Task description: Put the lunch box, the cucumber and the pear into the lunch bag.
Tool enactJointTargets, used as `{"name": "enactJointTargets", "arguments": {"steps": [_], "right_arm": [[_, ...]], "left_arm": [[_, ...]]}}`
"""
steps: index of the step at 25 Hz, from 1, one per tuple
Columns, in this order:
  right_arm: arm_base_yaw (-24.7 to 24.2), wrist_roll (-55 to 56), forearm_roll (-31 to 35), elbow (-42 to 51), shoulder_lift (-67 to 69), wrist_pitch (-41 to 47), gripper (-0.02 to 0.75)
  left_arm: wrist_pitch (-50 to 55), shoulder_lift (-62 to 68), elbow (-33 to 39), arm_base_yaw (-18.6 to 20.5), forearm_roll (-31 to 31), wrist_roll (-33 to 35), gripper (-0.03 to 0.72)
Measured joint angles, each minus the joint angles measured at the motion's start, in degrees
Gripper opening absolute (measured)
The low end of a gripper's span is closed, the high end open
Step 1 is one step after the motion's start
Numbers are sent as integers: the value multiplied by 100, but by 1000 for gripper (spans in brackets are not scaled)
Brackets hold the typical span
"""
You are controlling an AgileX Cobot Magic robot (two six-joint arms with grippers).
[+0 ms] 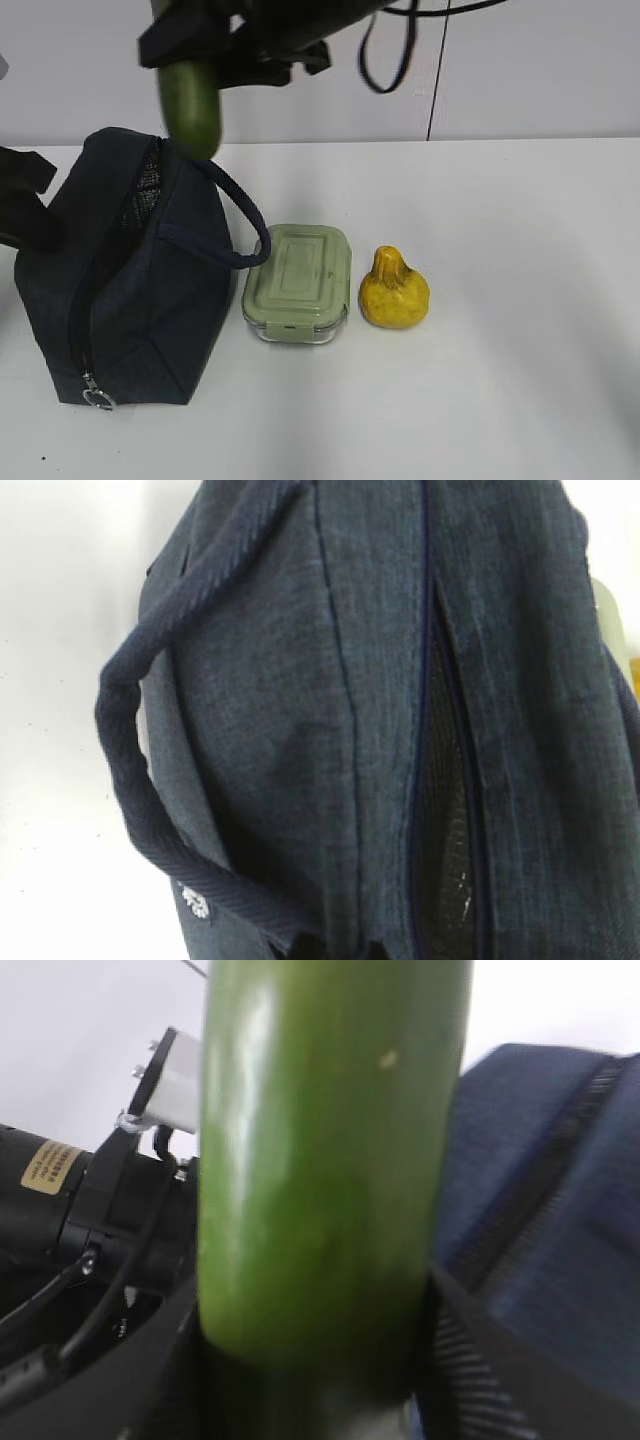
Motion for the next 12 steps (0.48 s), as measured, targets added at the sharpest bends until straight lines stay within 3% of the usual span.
{"name": "enactJointTargets", "arguments": {"steps": [9, 12], "right_arm": [[421, -1022, 1660, 0, 1043, -602, 410], [457, -1201, 1797, 0, 1281, -614, 409]], "left_arm": [[-12, 0, 0, 0, -47, 0, 14], [-12, 0, 0, 0, -47, 0, 14]]}}
